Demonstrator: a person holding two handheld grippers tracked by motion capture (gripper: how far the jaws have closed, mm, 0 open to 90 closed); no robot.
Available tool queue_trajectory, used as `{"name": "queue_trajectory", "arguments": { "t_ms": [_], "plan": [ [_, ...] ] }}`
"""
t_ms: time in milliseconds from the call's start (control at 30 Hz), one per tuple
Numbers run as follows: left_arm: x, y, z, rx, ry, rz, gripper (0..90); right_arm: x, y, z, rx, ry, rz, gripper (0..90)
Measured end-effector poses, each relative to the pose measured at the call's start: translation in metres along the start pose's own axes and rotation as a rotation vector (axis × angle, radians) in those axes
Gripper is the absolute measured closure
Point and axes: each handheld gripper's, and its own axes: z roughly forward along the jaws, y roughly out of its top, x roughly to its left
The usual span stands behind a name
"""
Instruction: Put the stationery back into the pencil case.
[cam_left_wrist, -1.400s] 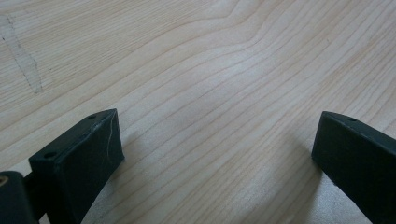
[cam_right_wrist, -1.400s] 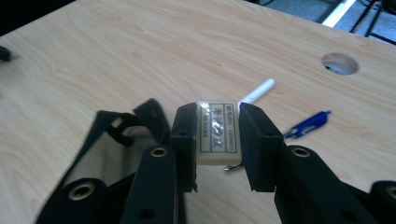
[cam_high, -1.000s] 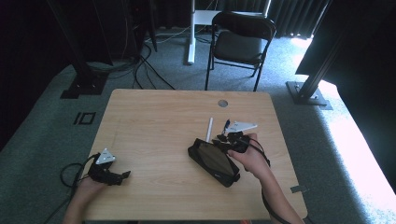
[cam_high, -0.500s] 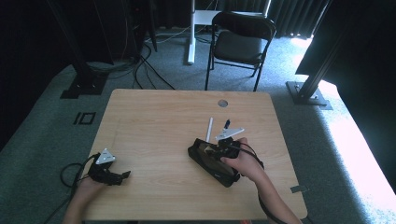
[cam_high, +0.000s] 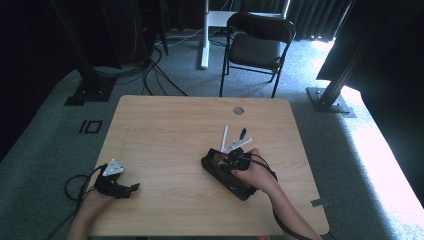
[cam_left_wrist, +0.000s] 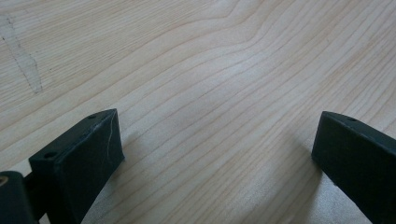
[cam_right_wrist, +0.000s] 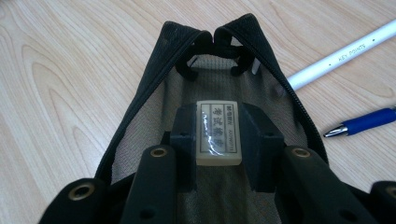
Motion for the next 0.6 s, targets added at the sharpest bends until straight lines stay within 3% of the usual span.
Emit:
{"name": "queue_trajectory", "arguments": {
  "t_ms": [300, 600],
  "plan": [
    [0.0, 0.0, 0.0, 0.0, 0.0, 0.0, 2.1, 0.003, 0.002, 0.011, 0.063, 0.014, 0.024, 68.2],
    [0.0, 0.0, 0.0, 0.0, 0.0, 0.0, 2.1, 0.006, 0.008, 0.022, 0.112, -0.007, 0.003, 68.2]
  ]
}}
